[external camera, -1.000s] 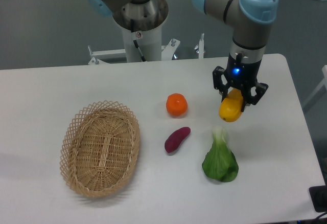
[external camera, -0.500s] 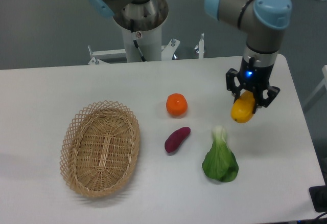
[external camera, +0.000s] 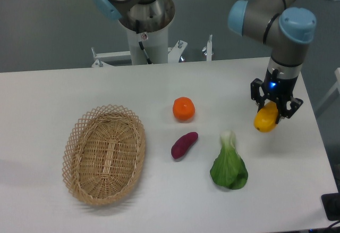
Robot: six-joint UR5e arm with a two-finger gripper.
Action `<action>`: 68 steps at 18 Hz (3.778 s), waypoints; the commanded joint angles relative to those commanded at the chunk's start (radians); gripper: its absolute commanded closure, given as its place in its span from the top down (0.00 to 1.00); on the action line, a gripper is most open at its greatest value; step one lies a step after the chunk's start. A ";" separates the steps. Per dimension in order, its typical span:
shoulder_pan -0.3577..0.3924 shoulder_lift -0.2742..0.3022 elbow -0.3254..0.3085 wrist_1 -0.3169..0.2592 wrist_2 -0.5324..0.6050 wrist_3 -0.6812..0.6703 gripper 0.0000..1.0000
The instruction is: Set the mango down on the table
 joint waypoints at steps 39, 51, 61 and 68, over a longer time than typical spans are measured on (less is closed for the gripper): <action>-0.002 -0.008 -0.118 0.043 0.054 0.015 0.72; 0.000 0.011 -0.051 0.026 0.067 0.020 1.00; -0.011 0.078 0.132 -0.314 0.094 0.026 1.00; -0.009 0.175 0.219 -0.521 0.095 0.029 1.00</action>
